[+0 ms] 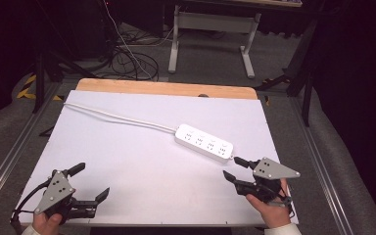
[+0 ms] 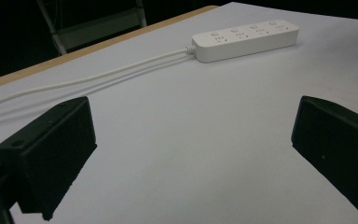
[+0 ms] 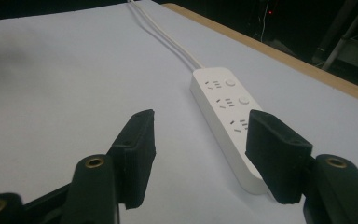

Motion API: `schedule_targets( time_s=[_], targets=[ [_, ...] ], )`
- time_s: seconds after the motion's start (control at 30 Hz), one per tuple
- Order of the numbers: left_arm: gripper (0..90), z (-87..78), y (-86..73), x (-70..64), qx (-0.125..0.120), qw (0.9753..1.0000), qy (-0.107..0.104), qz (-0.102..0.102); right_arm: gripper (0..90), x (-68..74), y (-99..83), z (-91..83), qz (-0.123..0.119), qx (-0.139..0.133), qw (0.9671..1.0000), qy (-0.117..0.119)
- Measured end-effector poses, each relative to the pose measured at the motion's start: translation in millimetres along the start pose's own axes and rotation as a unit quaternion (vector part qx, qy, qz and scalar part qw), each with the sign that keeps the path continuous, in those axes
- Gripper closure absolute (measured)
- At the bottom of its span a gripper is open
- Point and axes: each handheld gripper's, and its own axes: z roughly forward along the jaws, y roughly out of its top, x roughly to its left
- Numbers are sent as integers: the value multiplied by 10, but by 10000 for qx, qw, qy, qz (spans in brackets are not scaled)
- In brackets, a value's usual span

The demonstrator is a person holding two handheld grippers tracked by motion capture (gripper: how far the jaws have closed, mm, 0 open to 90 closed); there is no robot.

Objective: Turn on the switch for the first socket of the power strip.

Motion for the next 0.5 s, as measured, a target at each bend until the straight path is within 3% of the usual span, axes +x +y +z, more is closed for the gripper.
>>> schedule_targets(
  time_s=[0.5],
  targets=[
    [2,1,0,2,9,10000,-11,13,439,-84,273,35,-103,-89,9999,94]
  ],
)
